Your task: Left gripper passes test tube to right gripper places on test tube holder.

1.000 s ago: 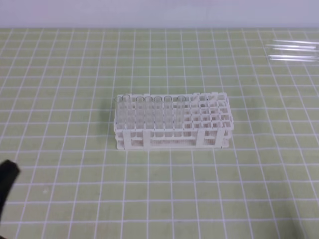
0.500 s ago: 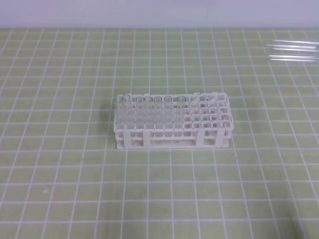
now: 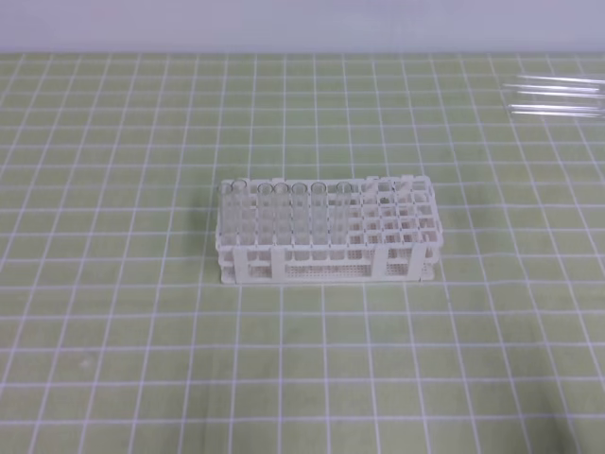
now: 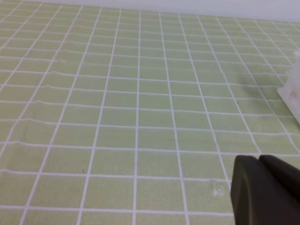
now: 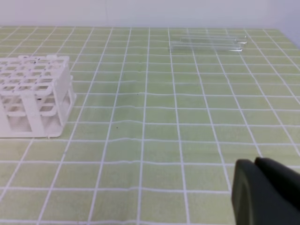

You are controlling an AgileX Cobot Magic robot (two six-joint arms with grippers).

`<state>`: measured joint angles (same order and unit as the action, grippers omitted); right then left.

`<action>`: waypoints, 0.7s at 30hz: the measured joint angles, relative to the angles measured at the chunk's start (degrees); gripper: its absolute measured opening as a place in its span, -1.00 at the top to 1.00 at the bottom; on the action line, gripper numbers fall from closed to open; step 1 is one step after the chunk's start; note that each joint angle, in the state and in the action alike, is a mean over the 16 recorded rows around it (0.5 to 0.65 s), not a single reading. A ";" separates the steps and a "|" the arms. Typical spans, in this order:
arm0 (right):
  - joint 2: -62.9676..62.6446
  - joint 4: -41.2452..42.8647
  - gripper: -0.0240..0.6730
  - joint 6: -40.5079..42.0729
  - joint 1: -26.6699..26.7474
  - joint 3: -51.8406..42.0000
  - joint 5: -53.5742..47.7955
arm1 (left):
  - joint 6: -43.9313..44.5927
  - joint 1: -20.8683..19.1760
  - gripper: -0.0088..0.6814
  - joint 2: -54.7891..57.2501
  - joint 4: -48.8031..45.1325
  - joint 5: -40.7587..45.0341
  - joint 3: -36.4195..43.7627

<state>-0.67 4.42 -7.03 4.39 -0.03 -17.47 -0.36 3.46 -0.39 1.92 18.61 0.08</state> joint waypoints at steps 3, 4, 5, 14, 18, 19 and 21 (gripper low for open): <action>0.02 -0.02 0.98 0.00 0.00 0.00 0.00 | 0.89 0.00 0.98 0.00 0.51 0.24 0.00; 0.03 -0.03 0.98 0.00 0.00 0.00 0.01 | 1.03 0.00 0.98 0.00 0.57 0.25 0.00; 0.03 -0.04 0.98 0.00 0.00 0.00 0.01 | 1.11 0.00 0.98 0.00 0.60 0.19 0.05; 0.09 -0.08 0.98 -0.05 0.00 0.00 0.04 | 1.15 0.04 0.98 -0.32 0.64 0.07 0.18; 0.10 -0.08 0.98 -0.09 0.00 0.00 0.07 | 1.16 0.06 0.98 -0.54 0.66 -0.05 0.28; 0.10 -0.08 0.98 -0.10 0.00 0.00 0.08 | 1.17 0.08 0.98 -0.65 0.67 -0.11 0.32; 0.10 -0.08 0.98 -0.12 0.00 0.00 0.09 | 1.17 0.10 0.98 -0.86 0.68 -0.17 0.37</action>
<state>-0.57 4.34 -7.14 4.39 -0.03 -17.39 0.81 3.57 -1.25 2.60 18.44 0.44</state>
